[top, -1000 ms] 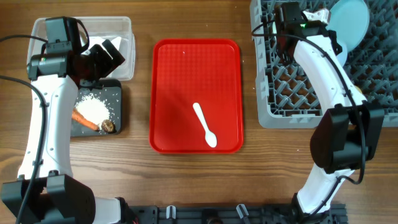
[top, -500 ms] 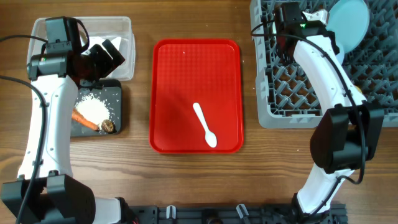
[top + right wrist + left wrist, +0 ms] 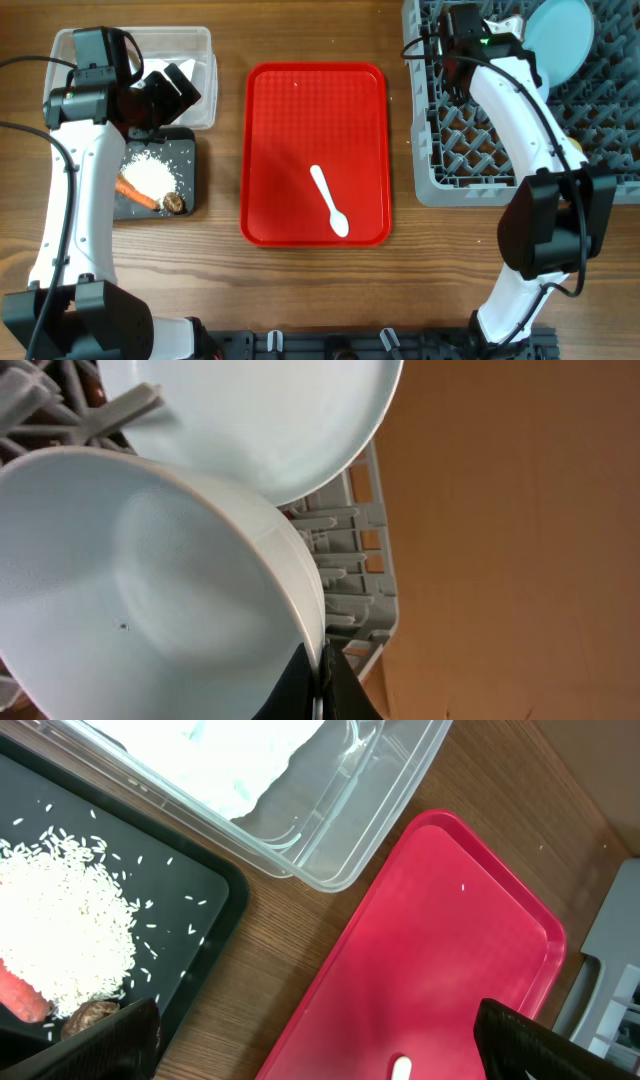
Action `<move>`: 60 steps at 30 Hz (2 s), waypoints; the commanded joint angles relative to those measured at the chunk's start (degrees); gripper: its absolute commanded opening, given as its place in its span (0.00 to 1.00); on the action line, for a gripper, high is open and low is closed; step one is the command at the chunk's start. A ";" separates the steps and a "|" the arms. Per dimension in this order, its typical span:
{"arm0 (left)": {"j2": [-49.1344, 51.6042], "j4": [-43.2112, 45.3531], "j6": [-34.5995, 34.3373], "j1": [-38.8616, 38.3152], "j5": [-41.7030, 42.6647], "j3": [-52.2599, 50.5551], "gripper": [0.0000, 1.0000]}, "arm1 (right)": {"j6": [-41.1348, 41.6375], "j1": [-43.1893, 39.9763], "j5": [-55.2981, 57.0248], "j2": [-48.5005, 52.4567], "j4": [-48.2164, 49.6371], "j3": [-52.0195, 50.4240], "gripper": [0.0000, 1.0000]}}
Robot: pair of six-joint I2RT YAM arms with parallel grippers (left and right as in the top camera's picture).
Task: Sort waste into correct bins and load items into the dishwasher rack
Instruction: 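Lower the light-blue bowl into the rack slots and open the right gripper, then move the right gripper to the white spoon on the red tray and grasp it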
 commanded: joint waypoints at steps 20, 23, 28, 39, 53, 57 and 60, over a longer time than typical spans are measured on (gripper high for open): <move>0.11 0.11 -0.72 0.20 -0.35 0.85 1.00 | 0.48 5.86 -7.80 0.98 -5.77 -0.59 0.46; 0.11 0.11 -0.72 0.20 -0.35 0.85 1.00 | 0.46 8.96 -7.80 0.96 -6.60 -0.57 0.65; 0.11 0.11 -0.72 0.20 -0.35 0.85 1.00 | 0.52 13.35 -7.78 0.92 -7.02 -0.55 1.00; 0.11 0.13 -0.72 0.20 -0.35 0.85 1.00 | 8.13 16.02 -28.30 -4.13 -10.03 2.45 1.00; 0.11 0.11 -0.72 0.20 -0.35 0.85 1.00 | 1.75 21.86 -78.14 -7.87 -3.23 1.18 0.96; 0.11 0.11 -0.72 0.20 -0.35 0.85 1.00 | 2.29 25.49 -77.50 -7.52 -2.56 -3.63 0.92; 0.11 0.11 -0.72 0.20 -0.35 0.85 1.00 | 4.59 27.93 -74.75 -7.52 -1.49 -7.91 0.91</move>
